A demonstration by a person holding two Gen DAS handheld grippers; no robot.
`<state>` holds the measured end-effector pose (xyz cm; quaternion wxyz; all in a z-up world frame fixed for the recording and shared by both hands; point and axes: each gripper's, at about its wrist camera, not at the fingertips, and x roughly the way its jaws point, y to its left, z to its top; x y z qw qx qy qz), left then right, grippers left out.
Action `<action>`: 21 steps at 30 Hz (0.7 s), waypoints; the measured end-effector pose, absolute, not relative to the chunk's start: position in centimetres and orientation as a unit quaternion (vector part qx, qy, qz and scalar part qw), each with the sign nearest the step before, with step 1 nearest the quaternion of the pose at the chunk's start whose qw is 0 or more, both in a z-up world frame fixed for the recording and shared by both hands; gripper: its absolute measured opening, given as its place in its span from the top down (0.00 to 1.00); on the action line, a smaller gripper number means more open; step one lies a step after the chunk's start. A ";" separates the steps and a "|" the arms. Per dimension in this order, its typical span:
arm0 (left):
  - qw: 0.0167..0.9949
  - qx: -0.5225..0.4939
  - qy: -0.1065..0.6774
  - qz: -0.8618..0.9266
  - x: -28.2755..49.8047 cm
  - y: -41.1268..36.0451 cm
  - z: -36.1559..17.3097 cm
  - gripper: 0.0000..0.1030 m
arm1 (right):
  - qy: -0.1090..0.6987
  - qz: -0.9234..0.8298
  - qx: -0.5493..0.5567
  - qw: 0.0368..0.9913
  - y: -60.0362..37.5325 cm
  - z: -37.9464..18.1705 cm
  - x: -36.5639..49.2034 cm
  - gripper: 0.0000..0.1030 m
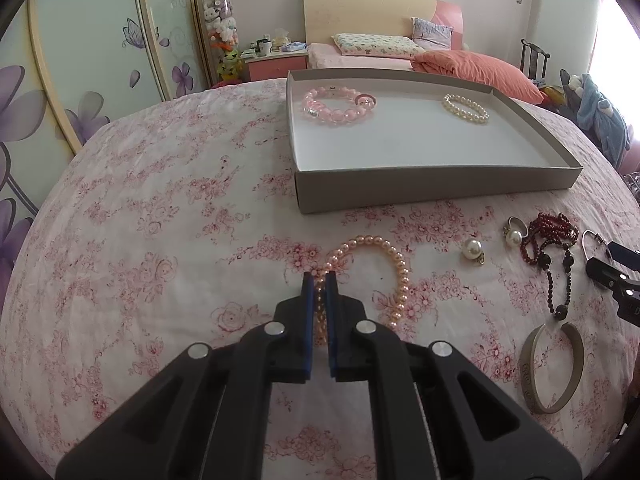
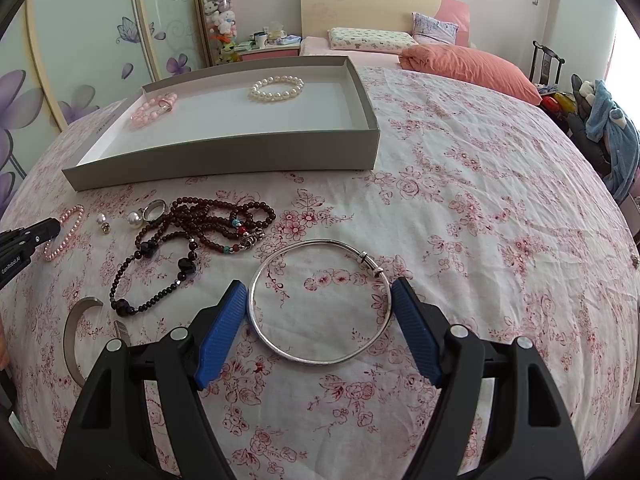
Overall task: Organize jewelry
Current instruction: 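Grasp and lift peach pearl bracelet with left tool while right tool lifts silver bangle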
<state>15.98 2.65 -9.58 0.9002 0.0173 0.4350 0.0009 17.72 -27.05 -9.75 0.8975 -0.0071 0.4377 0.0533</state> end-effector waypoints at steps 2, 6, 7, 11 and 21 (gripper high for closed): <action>0.900 0.020 0.435 0.002 15.9 2.6 -9.6 0.93 | 0.438 0.053 -0.007 0.898 -27.1 -9.7 17.7 0.28; 0.900 0.018 0.435 0.001 16.0 2.5 -9.7 0.93 | 0.438 0.054 -0.006 0.897 -27.1 -9.8 17.7 0.28; 0.900 0.018 0.435 0.001 16.0 2.4 -9.7 0.93 | 0.438 0.054 -0.007 0.897 -27.1 -9.7 17.7 0.28; 0.900 0.016 0.435 0.000 15.9 2.3 -9.7 0.93 | 0.438 0.054 -0.006 0.897 -27.1 -9.8 17.7 0.28; 0.900 0.014 0.435 -0.001 15.9 2.3 -9.7 0.93 | 0.438 0.053 -0.006 0.897 -27.1 -9.8 17.7 0.28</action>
